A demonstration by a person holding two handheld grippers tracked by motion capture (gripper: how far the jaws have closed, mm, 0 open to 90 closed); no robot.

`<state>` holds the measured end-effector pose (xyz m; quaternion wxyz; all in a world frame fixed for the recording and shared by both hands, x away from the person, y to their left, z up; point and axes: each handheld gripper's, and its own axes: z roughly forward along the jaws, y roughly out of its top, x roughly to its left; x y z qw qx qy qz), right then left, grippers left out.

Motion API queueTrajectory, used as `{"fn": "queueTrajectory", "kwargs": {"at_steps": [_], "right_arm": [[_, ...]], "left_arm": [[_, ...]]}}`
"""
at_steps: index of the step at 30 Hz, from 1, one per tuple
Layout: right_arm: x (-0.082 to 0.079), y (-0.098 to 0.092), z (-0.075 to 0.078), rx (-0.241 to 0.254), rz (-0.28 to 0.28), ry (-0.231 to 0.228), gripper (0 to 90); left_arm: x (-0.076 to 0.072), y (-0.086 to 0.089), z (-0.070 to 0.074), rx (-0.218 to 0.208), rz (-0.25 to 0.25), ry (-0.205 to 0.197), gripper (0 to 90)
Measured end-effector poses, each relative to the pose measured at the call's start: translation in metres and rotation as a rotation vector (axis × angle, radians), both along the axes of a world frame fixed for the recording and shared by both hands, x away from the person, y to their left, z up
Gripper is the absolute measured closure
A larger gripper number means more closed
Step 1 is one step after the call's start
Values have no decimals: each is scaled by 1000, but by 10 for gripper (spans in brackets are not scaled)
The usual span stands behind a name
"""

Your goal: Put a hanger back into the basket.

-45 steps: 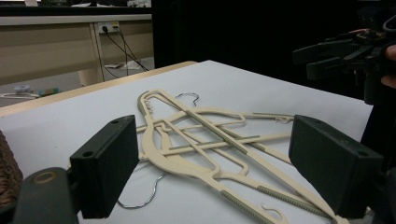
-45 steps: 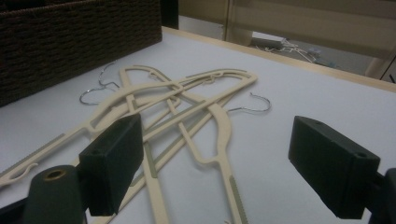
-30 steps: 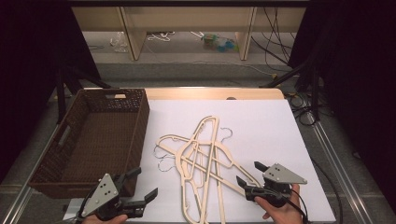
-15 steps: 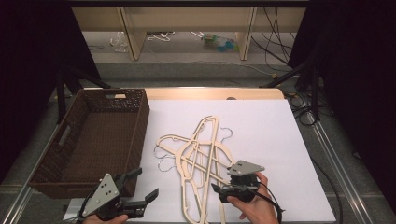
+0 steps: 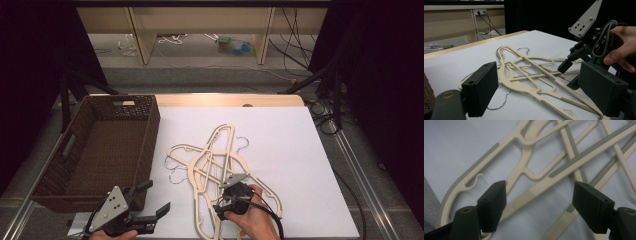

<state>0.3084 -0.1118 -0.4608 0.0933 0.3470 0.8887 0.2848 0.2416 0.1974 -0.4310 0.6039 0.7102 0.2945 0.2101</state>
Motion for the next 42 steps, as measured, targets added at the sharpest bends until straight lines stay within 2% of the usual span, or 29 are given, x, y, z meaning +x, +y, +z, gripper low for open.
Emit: {"fn": "queueTrajectory", "kwargs": {"at_steps": [1,2,3,4,6,13,19,26,32,40,42], "right_arm": [[-1,2,1,-10,-20,34,285],[0,3,0,-13,-14,39,285],[0,4,-1,-21,-9,41,286],[-1,6,-1,-20,-13,51,287],[-1,8,-3,-32,-15,60,309],[1,15,-10,-76,-28,81,350],[0,17,-10,-115,-27,69,401],[4,10,-8,-109,-39,74,523],[10,2,-8,-79,-51,85,639],[14,-4,-5,-84,-59,99,723],[14,-4,-5,-88,-54,91,733]], "left_arm": [[0,0,0,0,0,0,161],[1,-1,-1,-7,-5,-3,161],[0,-1,-1,0,4,11,162],[0,-1,-1,7,-3,-2,162],[1,-1,-1,12,-4,-5,162],[1,-1,-1,19,-8,-4,164],[1,-1,-1,30,-14,-7,167],[1,-1,-1,33,-16,-4,171],[0,-2,-1,28,-14,2,171],[1,-2,-1,28,-15,1,172],[1,-2,-1,29,-16,1,172]]}}
